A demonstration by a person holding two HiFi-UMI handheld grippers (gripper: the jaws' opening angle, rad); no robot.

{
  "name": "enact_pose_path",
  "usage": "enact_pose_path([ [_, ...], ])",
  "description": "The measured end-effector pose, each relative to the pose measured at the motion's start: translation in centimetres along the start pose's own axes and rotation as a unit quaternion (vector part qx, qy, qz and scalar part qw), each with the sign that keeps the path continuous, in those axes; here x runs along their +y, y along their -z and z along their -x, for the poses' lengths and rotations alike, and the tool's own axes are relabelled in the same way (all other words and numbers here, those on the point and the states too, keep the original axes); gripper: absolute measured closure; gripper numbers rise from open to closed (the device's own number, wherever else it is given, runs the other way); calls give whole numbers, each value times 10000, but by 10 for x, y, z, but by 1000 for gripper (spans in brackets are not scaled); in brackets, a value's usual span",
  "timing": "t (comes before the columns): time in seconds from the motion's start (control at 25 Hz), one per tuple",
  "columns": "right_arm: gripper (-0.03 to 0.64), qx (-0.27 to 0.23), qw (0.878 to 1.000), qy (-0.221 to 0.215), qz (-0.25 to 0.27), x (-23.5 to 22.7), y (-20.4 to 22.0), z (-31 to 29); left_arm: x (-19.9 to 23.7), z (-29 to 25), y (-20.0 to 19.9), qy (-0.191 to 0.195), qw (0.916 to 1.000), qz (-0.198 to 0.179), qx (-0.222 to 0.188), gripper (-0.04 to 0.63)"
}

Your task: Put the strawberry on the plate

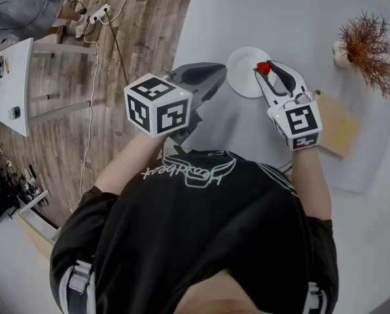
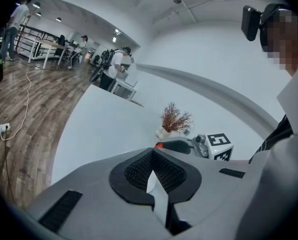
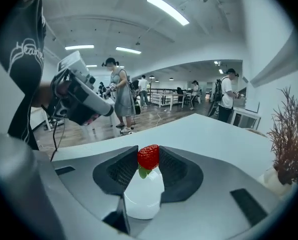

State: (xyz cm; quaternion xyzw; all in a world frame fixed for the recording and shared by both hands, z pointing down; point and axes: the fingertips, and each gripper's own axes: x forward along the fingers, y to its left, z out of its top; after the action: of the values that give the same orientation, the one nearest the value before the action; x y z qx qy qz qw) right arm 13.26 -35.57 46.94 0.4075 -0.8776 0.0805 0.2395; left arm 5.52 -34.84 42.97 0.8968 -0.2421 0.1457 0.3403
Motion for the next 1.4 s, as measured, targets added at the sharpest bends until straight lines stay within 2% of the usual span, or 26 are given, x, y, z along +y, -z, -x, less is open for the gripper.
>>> enact_pose_path([
  [0.16,494,288,9991,10,309,1,19,-17,3,-3,0,-3,10000,39,18,589],
  [0.56,494,725,9968,-129,298,7,58,-50,15,-10,10,-7,9998,172,131,589],
  [0.72,494,958,9942,-147,476,12,73,-56,16,-9,21,8,9995,216,240,589],
  [1.4,494,1074,9920,-98,648,12,84,-62,17,-9,23,4,9994,280,223,589],
])
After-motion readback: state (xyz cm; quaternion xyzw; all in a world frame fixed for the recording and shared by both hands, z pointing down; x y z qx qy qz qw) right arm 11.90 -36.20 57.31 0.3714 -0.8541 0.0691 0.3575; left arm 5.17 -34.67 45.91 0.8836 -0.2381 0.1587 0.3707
